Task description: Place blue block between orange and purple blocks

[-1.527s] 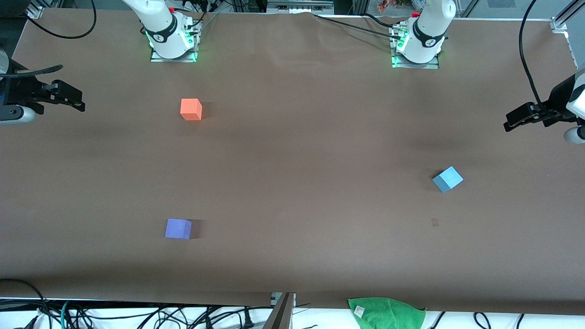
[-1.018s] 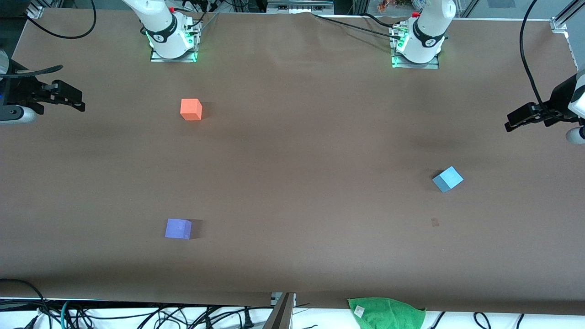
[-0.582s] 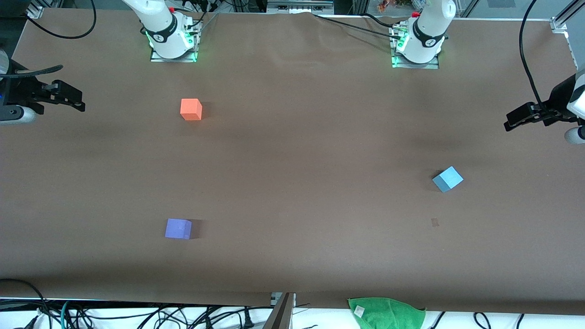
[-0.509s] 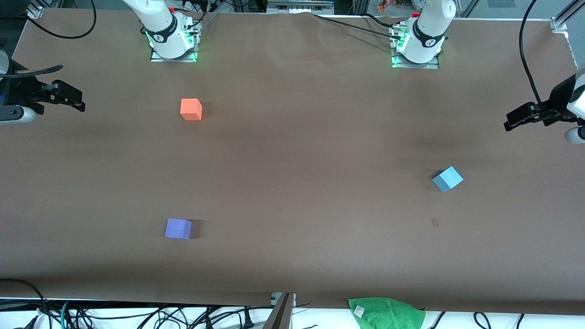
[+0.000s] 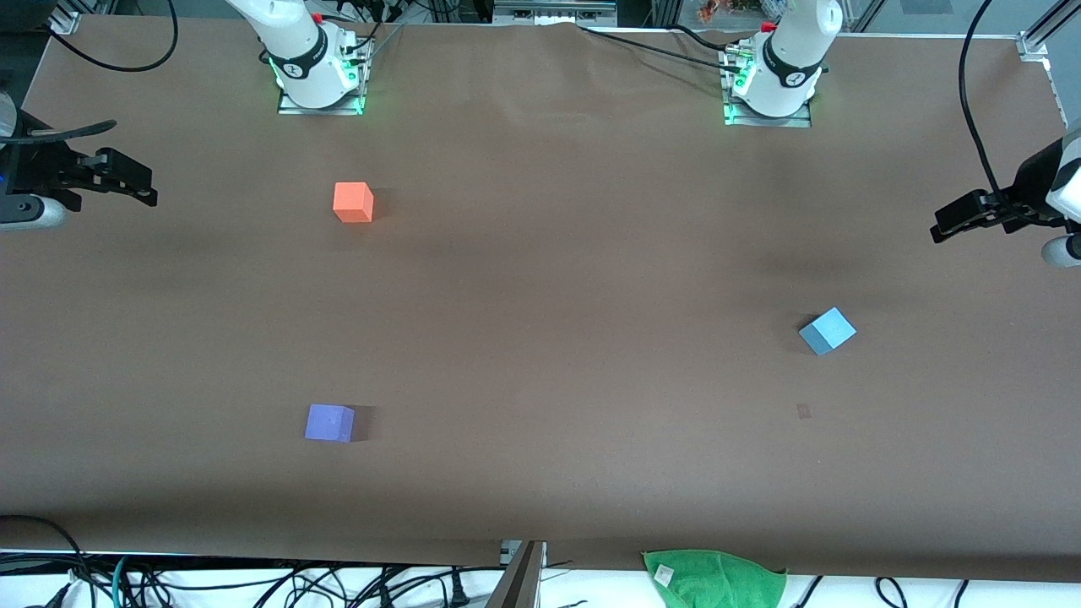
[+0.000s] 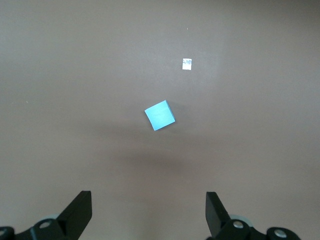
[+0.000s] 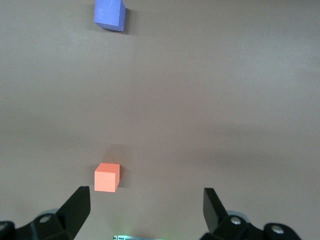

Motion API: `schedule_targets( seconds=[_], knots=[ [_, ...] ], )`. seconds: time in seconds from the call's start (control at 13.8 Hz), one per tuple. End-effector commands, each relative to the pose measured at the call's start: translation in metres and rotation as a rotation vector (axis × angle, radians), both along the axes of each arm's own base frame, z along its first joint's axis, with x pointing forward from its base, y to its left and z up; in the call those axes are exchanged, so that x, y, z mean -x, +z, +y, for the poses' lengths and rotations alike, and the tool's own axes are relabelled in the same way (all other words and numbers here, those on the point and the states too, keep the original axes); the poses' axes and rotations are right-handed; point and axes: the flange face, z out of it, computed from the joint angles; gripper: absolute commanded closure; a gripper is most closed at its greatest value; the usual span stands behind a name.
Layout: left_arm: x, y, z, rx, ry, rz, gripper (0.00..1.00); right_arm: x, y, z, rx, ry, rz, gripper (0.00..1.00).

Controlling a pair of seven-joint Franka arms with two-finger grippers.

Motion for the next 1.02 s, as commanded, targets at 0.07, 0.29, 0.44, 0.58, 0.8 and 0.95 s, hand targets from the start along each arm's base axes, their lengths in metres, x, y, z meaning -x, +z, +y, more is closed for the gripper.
schedule_targets(
  seconds=[0.07,0.29,0.44,0.58,0.8,0.95],
  knots=[
    [0.0004,0.0019,-0.0014,0.032,0.012,0.017,0.0,-0.0028,0.0051,-0.0007,-0.004,0.005,-0.002,0.0],
    [0.0007,0.0017,-0.0014,0.031,0.021,0.02,0.0,-0.0031,0.0053,-0.0007,-0.004,0.005,-0.006,0.0],
    [0.0009,0.0016,-0.0014,0.031,0.026,0.021,0.0,-0.0031,0.0053,-0.0016,-0.004,0.005,-0.005,0.0],
    [0.0008,0.001,-0.0014,0.031,0.026,0.021,0.0,-0.0031,0.0053,-0.0016,-0.004,0.003,-0.006,0.0],
    [0.0011,0.0002,-0.0013,0.029,0.03,0.025,0.0,-0.0025,0.006,-0.0016,-0.004,0.003,-0.006,0.0],
    [0.0008,0.0003,-0.003,0.029,0.027,0.023,0.0,-0.0031,0.0053,-0.0014,-0.005,0.003,-0.005,0.0]
  ],
)
